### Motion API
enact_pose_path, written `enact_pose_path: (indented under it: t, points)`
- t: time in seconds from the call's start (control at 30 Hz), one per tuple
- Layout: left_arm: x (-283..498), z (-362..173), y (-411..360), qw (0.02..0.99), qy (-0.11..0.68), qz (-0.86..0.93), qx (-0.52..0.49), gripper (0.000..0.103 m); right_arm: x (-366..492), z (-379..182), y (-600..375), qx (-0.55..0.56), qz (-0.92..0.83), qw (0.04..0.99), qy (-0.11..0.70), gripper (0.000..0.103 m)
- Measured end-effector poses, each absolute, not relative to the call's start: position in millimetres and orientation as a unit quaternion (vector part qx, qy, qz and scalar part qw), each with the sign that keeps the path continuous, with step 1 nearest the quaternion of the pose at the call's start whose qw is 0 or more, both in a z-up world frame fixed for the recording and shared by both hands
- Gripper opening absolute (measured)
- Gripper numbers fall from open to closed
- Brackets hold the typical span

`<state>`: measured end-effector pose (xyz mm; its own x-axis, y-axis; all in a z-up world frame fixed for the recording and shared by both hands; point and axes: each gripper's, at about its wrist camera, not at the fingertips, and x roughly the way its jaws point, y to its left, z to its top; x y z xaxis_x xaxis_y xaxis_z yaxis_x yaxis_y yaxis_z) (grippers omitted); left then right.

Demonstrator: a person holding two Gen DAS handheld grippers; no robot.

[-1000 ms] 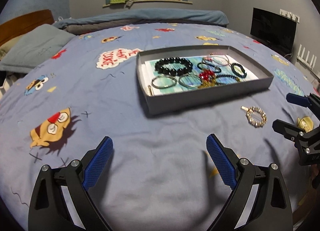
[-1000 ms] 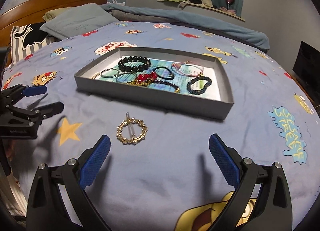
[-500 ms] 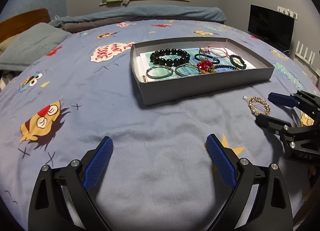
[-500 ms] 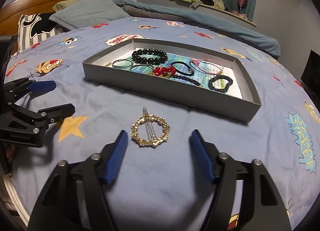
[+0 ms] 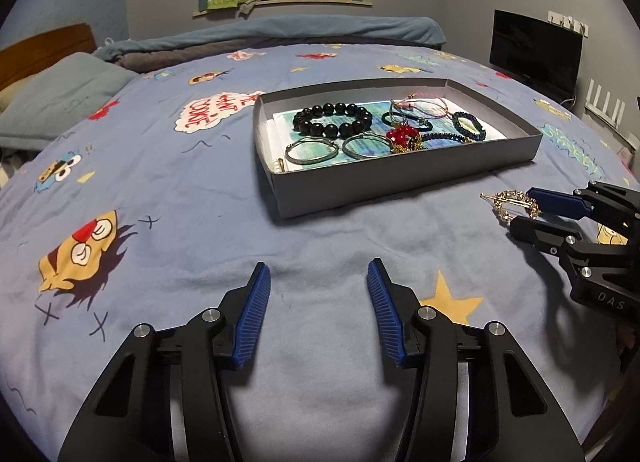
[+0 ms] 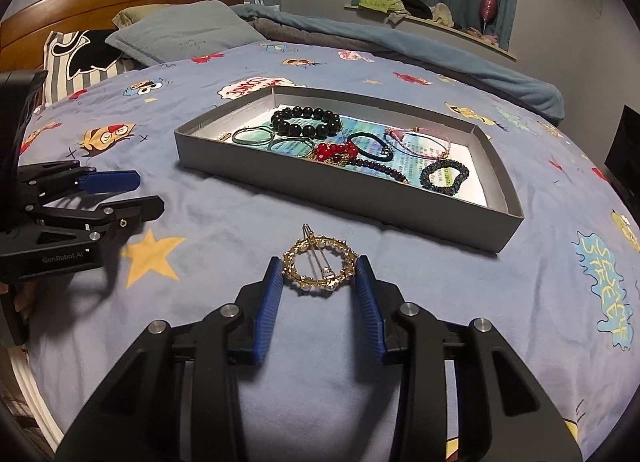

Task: Organize jewelry
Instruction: 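Close the right tool on the round gold hair clip, then carry the gold hair clip into the tray and open the right tool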

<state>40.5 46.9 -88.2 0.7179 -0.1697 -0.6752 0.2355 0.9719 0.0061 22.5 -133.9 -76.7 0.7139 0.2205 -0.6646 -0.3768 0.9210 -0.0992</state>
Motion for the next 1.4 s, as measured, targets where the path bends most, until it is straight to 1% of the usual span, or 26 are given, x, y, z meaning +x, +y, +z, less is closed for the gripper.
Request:
enact_pose_path:
  t: [0.27, 0.3, 0.33, 0.5, 0.77, 1.03, 1.2, 1.4]
  points:
    - [42, -83, 50, 0.927, 0.358, -0.103, 0.043, 0.052, 21, -53, -145, -0.108, 0.155, 0.93, 0.317, 0.037]
    - [42, -80, 51, 0.928, 0.355, -0.101, 0.044, 0.052, 21, -46, -148, -0.106, 0.153, 0.932, 0.31, 0.037]
    - [44, -75, 52, 0.93, 0.35, -0.101, 0.044, 0.049, 22, -42, -151, -0.106, 0.15, 0.934, 0.305, 0.037]
    - [57, -47, 54, 0.939, 0.327, -0.101, 0.043, 0.049, 39, -20, -168, -0.096, 0.132, 0.943, 0.291, 0.037]
    - [89, -29, 35, 0.94, 0.316, -0.12, 0.048, 0.049, 82, -25, -185, -0.072, 0.106, 0.94, 0.316, 0.037]
    - [127, -43, 23, 0.926, 0.354, -0.131, 0.024, 0.049, 114, -48, -189, -0.076, 0.09, 0.926, 0.358, 0.037]
    - [142, -54, 20, 0.917, 0.374, -0.135, 0.02, 0.049, 124, -52, -191, -0.073, 0.09, 0.919, 0.378, 0.037]
    - [148, -62, 18, 0.914, 0.381, -0.137, 0.019, 0.049, 133, -55, -202, -0.028, 0.098, 0.903, 0.417, 0.037]
